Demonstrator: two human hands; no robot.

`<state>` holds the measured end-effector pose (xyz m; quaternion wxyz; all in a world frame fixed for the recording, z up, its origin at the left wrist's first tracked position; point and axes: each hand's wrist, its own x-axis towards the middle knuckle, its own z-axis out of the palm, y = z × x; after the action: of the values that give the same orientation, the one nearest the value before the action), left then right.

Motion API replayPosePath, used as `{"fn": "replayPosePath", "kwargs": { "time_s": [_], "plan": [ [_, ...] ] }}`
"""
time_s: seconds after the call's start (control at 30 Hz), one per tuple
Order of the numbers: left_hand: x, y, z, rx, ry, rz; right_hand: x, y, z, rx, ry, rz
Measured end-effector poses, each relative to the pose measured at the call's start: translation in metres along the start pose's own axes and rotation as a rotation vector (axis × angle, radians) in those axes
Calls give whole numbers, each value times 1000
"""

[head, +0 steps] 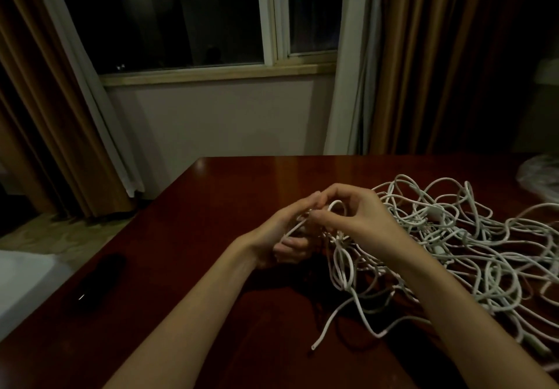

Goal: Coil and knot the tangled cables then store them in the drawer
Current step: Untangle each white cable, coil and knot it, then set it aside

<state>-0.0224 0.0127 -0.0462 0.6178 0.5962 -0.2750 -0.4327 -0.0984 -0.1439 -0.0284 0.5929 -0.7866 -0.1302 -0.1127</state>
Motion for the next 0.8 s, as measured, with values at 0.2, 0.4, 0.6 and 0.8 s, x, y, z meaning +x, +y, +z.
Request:
{"fn": "replayPosePath", "kwargs": {
  "time_s": [0.2,0.4,0.6,0.8],
  "plan": [
    [-9,1,-14,-28,-175,27,2,2,2,5,4,27],
    [-1,-2,-19,-263,0,199,3,7,2,-21,66,73],
    [0,3,-23,-417,366,438,4,10,6,-229,97,50],
    [5,0,-11,-243,354,361,3,6,9,-330,77,16]
  ]
}}
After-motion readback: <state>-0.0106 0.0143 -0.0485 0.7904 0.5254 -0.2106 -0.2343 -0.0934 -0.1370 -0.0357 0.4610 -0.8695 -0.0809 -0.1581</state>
